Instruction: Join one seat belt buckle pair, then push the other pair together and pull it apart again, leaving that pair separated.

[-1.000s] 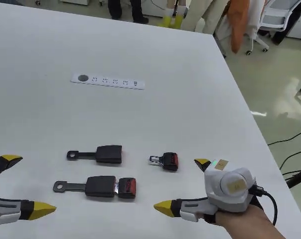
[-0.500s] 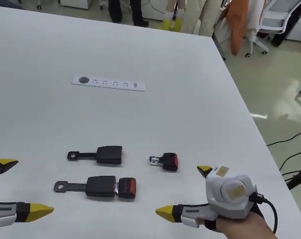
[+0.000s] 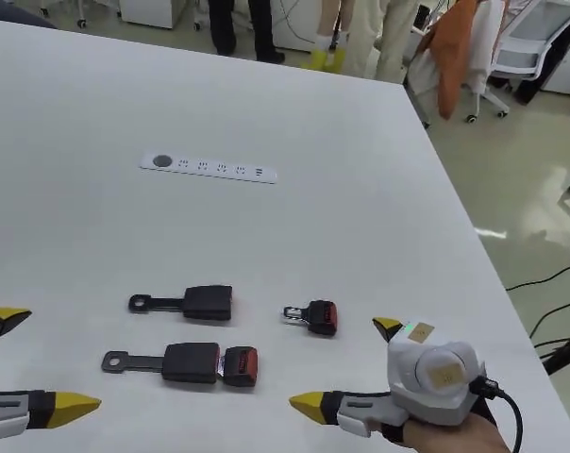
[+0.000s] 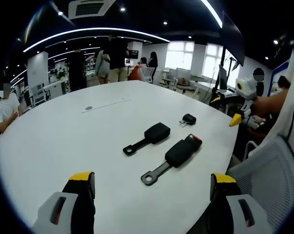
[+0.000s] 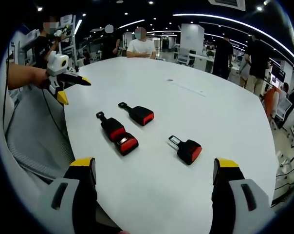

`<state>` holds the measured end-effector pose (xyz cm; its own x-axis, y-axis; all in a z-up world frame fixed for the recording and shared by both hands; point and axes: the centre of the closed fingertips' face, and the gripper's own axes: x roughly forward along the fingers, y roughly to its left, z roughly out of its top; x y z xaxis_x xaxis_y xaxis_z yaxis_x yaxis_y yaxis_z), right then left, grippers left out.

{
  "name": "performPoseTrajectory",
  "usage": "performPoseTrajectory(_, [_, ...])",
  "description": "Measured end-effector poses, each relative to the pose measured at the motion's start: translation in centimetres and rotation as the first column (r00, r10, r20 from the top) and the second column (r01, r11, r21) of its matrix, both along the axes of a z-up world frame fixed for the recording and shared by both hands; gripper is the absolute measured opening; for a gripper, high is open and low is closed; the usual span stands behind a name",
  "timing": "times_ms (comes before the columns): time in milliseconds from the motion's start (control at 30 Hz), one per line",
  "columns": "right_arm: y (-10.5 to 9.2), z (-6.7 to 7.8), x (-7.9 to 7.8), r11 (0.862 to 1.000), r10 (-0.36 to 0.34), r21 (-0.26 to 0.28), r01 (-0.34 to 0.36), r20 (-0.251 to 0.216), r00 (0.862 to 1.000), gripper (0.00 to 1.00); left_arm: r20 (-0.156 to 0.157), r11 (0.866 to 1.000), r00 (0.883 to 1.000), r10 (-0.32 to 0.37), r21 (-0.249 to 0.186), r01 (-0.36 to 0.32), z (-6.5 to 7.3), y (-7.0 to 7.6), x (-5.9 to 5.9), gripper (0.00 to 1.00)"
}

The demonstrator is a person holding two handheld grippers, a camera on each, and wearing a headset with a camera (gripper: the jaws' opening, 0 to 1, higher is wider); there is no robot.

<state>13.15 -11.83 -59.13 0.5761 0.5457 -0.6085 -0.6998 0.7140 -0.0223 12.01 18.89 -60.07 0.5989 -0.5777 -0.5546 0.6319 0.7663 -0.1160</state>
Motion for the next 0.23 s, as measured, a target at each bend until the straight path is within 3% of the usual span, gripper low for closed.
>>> performPoseTrajectory(233, [-0.37, -0.36, -0.23, 1.000, -0.013, 0.004, 0.013, -0.012, 1.000, 1.00, -0.001, 1.000, 1.000, -0.007, 0.003, 0.007, 0.10, -0.48, -0.22, 1.00])
